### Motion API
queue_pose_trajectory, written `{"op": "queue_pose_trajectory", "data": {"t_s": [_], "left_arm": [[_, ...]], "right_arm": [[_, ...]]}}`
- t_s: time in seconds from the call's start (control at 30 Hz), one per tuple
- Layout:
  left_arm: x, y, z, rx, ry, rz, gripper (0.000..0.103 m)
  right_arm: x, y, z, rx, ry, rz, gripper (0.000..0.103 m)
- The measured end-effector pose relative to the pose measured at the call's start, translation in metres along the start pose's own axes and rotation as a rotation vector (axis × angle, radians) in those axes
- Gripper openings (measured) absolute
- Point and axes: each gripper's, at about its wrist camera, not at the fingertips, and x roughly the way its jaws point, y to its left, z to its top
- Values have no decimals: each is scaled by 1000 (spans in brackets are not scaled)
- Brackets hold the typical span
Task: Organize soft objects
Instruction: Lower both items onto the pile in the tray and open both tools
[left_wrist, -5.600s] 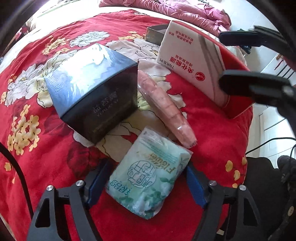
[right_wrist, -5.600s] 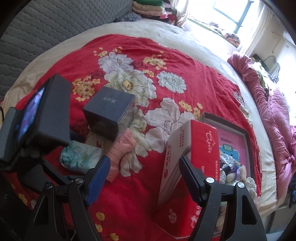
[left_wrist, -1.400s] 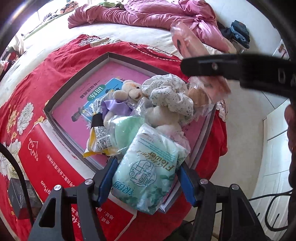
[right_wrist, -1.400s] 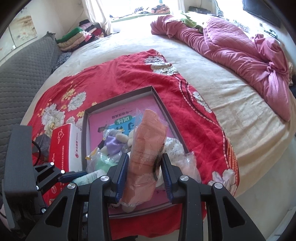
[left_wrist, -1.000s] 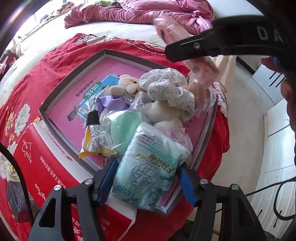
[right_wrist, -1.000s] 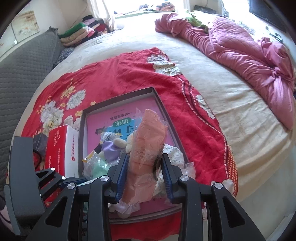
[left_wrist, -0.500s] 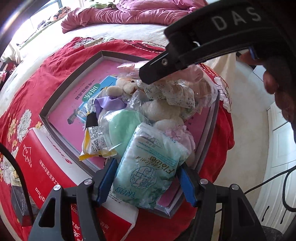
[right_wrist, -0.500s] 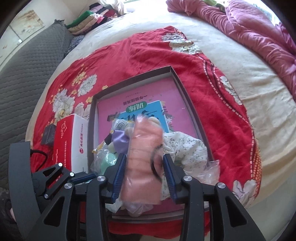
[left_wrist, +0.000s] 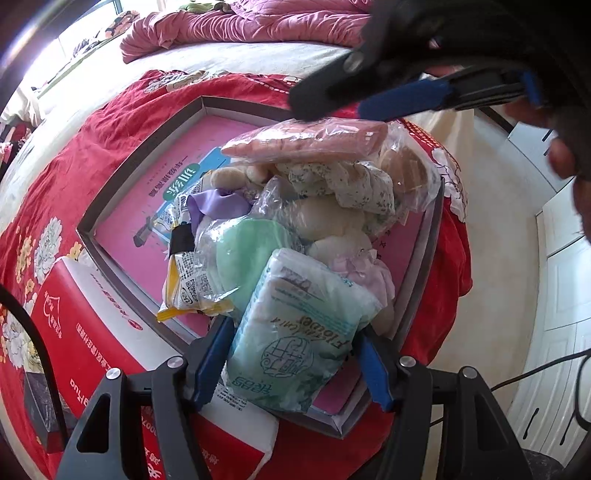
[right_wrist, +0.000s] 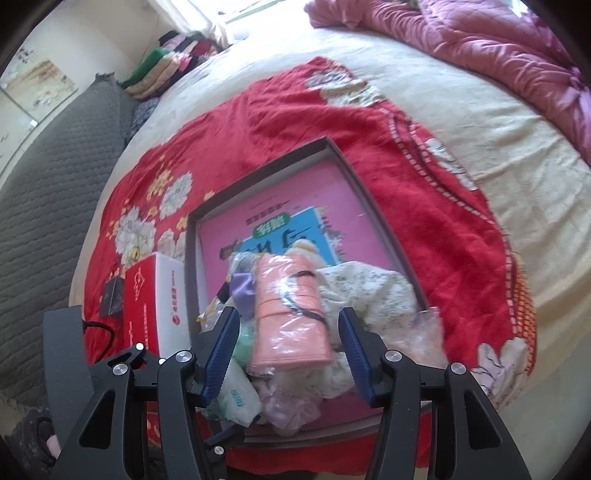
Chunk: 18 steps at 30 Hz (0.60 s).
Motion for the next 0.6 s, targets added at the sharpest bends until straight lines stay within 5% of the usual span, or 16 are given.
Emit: {"op": "queue_pose_trajectory", "data": {"t_s": [0.6], "left_arm": [[1, 4, 4, 0, 4, -5, 77]], "right_arm": [[-40, -1, -19, 36, -86, -12, 58]]}}
